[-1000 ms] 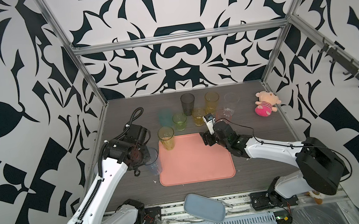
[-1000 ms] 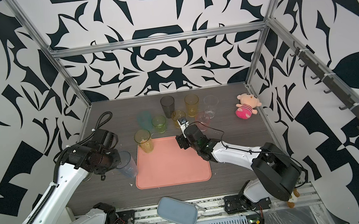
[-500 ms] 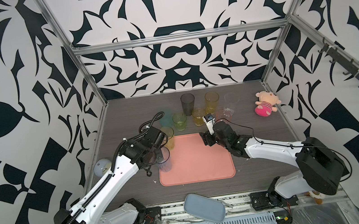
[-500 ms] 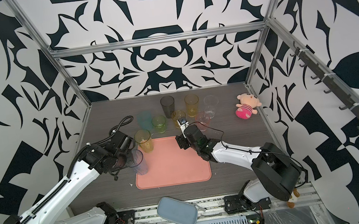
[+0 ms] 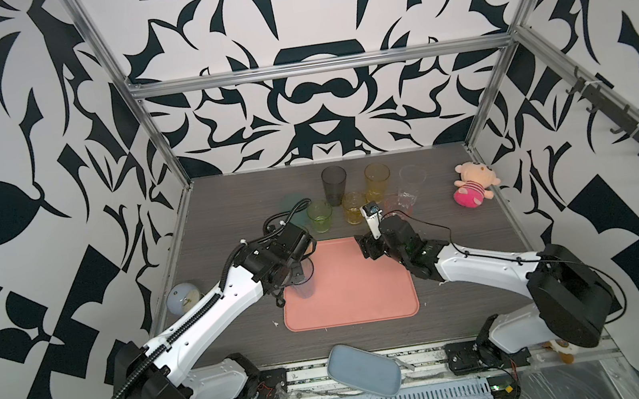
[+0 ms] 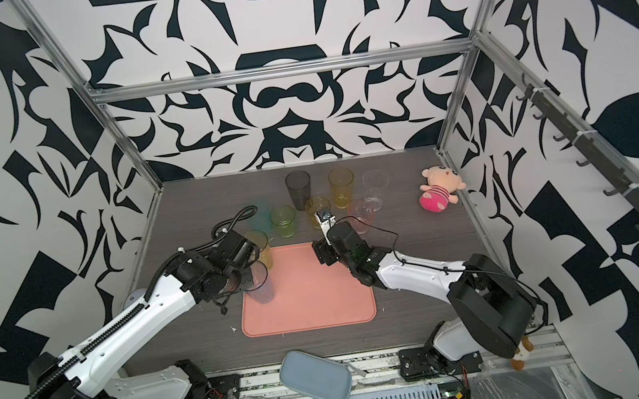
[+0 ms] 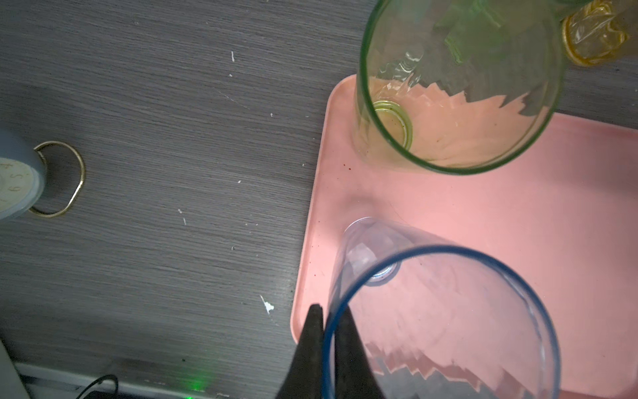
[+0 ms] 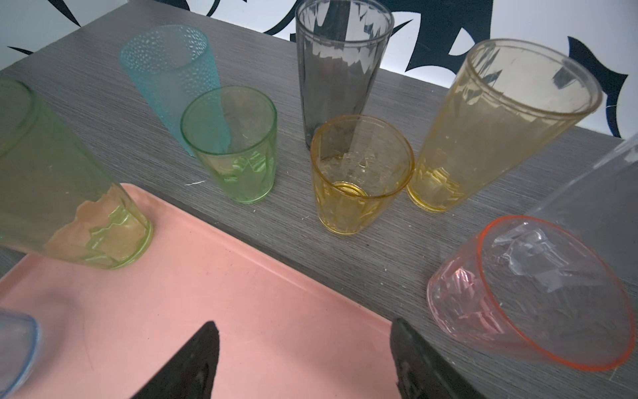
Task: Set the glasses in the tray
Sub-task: 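Lower the light blue glass onto the tray beside the green glass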
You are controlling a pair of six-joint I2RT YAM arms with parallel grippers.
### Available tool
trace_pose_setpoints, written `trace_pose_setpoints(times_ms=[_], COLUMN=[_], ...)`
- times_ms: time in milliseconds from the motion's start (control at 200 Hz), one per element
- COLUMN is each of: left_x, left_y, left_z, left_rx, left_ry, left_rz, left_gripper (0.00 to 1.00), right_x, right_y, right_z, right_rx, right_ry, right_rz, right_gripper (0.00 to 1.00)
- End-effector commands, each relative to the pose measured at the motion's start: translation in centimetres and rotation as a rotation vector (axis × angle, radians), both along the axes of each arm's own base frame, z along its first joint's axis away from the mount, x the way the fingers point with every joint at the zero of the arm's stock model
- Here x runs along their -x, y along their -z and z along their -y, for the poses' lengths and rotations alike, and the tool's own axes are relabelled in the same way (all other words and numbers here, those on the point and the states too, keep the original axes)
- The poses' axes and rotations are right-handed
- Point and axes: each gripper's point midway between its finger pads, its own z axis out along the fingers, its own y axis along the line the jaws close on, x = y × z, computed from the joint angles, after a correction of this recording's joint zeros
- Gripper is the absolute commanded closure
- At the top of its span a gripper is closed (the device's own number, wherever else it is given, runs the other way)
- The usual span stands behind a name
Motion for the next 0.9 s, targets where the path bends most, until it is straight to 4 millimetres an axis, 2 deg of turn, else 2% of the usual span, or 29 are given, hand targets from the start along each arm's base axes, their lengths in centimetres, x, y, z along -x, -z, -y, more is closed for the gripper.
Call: trace_pose_setpoints(times_ms=[0,360,375,410,895], left_x=[-0.7,-1.0,-1.1,-1.1,-1.2], left_y=[-0.3,0.3,1.0,1.2,2.2], left_z=[0.2,0.2,0.3,0.3,0.4], left_rx=[0.003,-0.012,-0.034,-0.04,-0.069], left_ry=[-0.028,-0.026,-0.027,-0.025,-0.025], left_rz=[0.031,0.03,0.01,0.004,-0.025], left_gripper=[1.0,1.0,1.0,1.0,1.0], right_x=[-0.7,-0.8,-0.8,-0.8,-0.7], right_y=[-1.7,-1.6,-1.6,-1.7,-1.7], right_z=[-0.5,-0.5,-0.5,-0.5,-0.6], right_rx=[-0.029,-0.027,-0.026,-0.027,-0.026], right_ry=[0.014,0.016,0.016,0.016,0.012], right_rz=[0.03,0.03,0.029,0.03,0.028], right_gripper=[0.19,0.19,0.19,0.19,0.19])
